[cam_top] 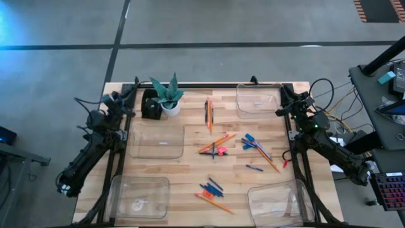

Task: Sort crayons/erasers/pens/pencils in bins
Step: Put the top black pen into the middle left transparent bin

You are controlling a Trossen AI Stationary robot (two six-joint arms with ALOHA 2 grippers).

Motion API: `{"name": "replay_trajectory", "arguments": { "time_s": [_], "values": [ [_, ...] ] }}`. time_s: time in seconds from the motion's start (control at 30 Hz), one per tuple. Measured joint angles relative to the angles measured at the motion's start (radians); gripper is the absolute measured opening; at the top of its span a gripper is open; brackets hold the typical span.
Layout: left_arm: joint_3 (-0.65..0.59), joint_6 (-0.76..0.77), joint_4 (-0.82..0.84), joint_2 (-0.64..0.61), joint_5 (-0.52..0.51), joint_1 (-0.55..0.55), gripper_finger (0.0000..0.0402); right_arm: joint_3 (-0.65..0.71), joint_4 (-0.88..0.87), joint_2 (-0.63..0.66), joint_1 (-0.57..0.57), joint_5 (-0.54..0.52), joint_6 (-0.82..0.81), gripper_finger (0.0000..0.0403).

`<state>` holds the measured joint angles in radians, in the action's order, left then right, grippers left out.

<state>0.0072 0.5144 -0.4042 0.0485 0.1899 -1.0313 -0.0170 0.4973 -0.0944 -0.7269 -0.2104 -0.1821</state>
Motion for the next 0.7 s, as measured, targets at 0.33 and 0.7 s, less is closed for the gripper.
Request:
{"name": "replay_trajectory", "arguments": {
  "time_s": [0.33,0.7],
  "values": [
    [0.007,0.005,-0.197,0.124,0.300,0.010,0.0086,0.000,0.000,0.000,0.000,0.000,0.000,0.0095],
    [0.082,0.077,-0.354,0.347,0.194,0.013,0.0086,0.000,0.000,0.000,0.000,0.000,0.000,0.0095]
  ]
}}
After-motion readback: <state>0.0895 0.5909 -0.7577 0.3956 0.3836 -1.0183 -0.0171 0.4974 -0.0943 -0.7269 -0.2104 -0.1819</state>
